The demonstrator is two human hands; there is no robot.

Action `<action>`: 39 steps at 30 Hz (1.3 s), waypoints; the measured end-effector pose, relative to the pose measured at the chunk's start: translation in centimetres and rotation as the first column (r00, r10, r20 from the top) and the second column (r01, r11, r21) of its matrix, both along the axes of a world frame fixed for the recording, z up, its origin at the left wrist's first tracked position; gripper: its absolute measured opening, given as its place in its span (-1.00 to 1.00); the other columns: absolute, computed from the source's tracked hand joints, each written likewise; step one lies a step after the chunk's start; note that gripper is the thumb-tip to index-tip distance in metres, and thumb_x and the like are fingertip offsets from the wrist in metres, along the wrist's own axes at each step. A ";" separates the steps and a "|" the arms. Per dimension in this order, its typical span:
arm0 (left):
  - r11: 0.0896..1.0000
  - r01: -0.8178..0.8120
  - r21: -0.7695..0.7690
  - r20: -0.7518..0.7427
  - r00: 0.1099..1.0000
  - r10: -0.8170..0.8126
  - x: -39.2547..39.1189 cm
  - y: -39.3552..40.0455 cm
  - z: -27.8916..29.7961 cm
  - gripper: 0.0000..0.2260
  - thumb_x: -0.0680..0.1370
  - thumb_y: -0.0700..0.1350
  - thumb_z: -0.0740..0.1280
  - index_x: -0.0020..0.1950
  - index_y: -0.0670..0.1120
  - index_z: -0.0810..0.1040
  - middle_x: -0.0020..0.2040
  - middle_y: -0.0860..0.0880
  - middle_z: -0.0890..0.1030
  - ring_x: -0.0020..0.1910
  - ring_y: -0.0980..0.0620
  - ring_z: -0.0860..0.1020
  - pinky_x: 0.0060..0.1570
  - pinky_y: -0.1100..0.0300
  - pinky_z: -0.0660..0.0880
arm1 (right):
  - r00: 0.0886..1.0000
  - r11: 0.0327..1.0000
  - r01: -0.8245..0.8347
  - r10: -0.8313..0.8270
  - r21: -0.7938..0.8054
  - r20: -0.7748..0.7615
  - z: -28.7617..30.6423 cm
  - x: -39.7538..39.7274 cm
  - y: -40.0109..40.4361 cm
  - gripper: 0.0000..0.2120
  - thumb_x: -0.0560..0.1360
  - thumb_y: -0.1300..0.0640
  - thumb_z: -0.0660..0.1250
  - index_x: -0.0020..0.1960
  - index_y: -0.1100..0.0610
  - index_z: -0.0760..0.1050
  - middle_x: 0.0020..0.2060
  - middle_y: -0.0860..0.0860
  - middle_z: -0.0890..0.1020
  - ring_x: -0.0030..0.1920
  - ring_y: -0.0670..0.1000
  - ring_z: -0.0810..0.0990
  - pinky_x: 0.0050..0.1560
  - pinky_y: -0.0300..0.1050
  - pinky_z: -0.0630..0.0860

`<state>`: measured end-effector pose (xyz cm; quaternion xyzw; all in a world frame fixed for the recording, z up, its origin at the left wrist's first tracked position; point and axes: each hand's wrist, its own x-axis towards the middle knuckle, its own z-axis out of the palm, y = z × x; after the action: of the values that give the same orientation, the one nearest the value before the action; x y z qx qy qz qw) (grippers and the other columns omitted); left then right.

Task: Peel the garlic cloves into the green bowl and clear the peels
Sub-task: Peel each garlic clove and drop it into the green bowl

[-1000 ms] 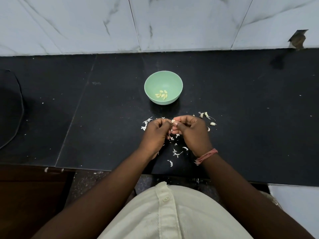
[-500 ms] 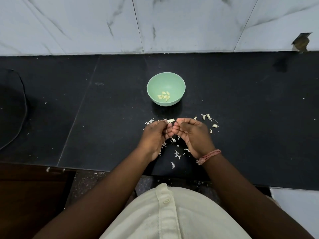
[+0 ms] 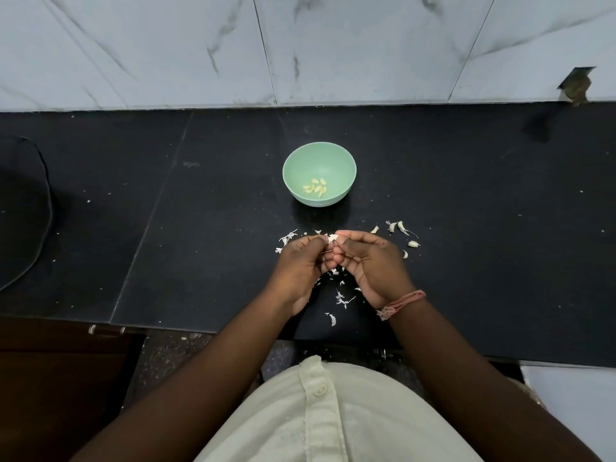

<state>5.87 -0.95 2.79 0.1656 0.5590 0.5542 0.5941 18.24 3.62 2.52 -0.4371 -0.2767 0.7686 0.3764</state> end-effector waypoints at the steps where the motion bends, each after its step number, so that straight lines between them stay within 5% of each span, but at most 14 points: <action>1: 0.998 -0.054 -0.022 0.084 0.995 0.056 0.0 0.1 0.1 -0.82 0.65 -0.25 0.24 -0.10 -0.24 0.58 -0.23 -0.13 0.63 -0.22 0.02 0.60 -0.15 0.24 0.61 | 0.999 0.998 0.020 -0.022 -0.055 -0.042 0.0 0.0 0.1 -0.89 0.55 0.43 0.29 0.03 0.38 0.58 -0.24 0.21 0.66 -0.26 0.03 0.65 -0.19 -0.18 0.64; 4: 0.972 -0.220 -0.081 0.212 0.949 0.233 -0.6 0.2 0.1 -0.86 0.64 -0.26 0.26 -0.06 -0.26 0.56 -0.17 -0.16 0.67 -0.21 0.00 0.66 -0.07 0.18 0.65 | 0.996 0.991 0.057 -0.065 -0.118 -0.065 0.1 0.2 0.4 -0.89 0.56 0.42 0.29 0.03 0.36 0.58 -0.24 0.15 0.65 -0.26 -0.01 0.66 -0.21 -0.20 0.63; 10: 0.988 -0.147 -0.050 0.046 0.988 0.149 -0.8 -0.3 0.4 -0.82 0.58 -0.33 0.34 0.18 -0.25 0.60 -0.08 -0.21 0.69 -0.18 0.00 0.67 -0.08 0.20 0.66 | 0.995 0.995 0.004 -0.013 0.096 0.099 0.1 0.3 0.3 -0.86 0.54 0.44 0.33 0.03 0.33 0.63 -0.23 0.21 0.68 -0.25 0.05 0.67 -0.15 -0.16 0.65; 18: 0.996 -0.054 -0.067 -0.101 0.994 0.047 -0.5 -0.2 0.8 -0.89 0.58 -0.34 0.34 -0.04 -0.24 0.67 -0.28 -0.11 0.64 -0.33 0.08 0.56 -0.33 0.31 0.54 | 0.969 0.965 -0.090 0.027 0.247 0.246 0.2 0.0 0.0 -0.94 0.52 0.40 0.40 -0.05 0.30 0.62 -0.29 0.19 0.68 -0.30 0.04 0.66 -0.19 -0.11 0.66; 25: 0.995 0.032 -0.097 -0.262 0.964 -0.056 -1.1 0.0 1.2 -0.81 0.57 -0.40 0.31 -0.14 -0.22 0.67 -0.35 -0.12 0.59 -0.41 0.08 0.50 -0.40 0.28 0.47 | 0.975 0.986 -0.159 0.150 0.044 0.162 1.3 0.3 0.5 -0.87 0.50 0.47 0.30 -0.12 0.36 0.61 -0.38 0.18 0.61 -0.39 0.06 0.53 -0.39 -0.16 0.52; 28: 0.984 0.101 -0.147 -0.391 0.908 -0.152 -1.9 0.3 1.0 -0.84 0.59 -0.32 0.34 -0.12 -0.20 0.69 -0.34 -0.11 0.58 -0.41 0.08 0.49 -0.37 0.25 0.48 | 0.915 0.954 -0.260 0.195 0.147 0.354 1.3 0.4 0.6 -0.89 0.50 0.41 0.35 -0.14 0.30 0.63 -0.37 0.19 0.60 -0.41 0.08 0.53 -0.39 -0.10 0.53; 32: 0.972 0.110 -0.208 -0.269 0.949 -0.165 -2.0 0.7 1.4 -0.89 0.61 -0.29 0.34 -0.06 -0.24 0.64 -0.32 -0.09 0.61 -0.40 0.10 0.55 -0.35 0.27 0.56 | 0.746 0.825 -0.454 0.145 0.336 0.650 1.4 0.8 0.7 -0.84 0.56 0.31 0.32 -0.15 0.17 0.63 -0.42 0.07 0.62 -0.47 -0.03 0.56 -0.35 -0.10 0.56; 36: 0.985 0.025 -0.170 -0.074 0.997 -0.038 -1.1 0.8 1.9 -0.91 0.60 -0.32 0.32 -0.03 -0.28 0.62 -0.28 -0.14 0.65 -0.34 0.09 0.64 -0.25 0.24 0.64 | 0.713 0.811 -0.447 0.067 0.378 0.698 0.7 0.7 0.5 -0.81 0.56 0.22 0.33 -0.19 0.03 0.60 -0.44 -0.07 0.62 -0.43 -0.08 0.55 -0.25 0.01 0.58; 39: 0.990 -0.001 -0.143 -0.034 0.999 -0.004 -0.9 0.7 1.7 -0.90 0.61 -0.34 0.31 0.00 -0.29 0.63 -0.26 -0.15 0.67 -0.31 0.08 0.65 -0.20 0.22 0.66 | 0.707 0.810 -0.433 0.033 0.395 0.707 0.7 0.5 0.2 -0.84 0.58 0.20 0.31 -0.15 0.06 0.60 -0.42 -0.11 0.59 -0.42 -0.17 0.51 -0.30 -0.15 0.47</action>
<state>4.96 -0.28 4.53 0.1326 0.6071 0.5095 0.5952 18.69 3.82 3.23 -0.5198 -0.6507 0.4927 0.2522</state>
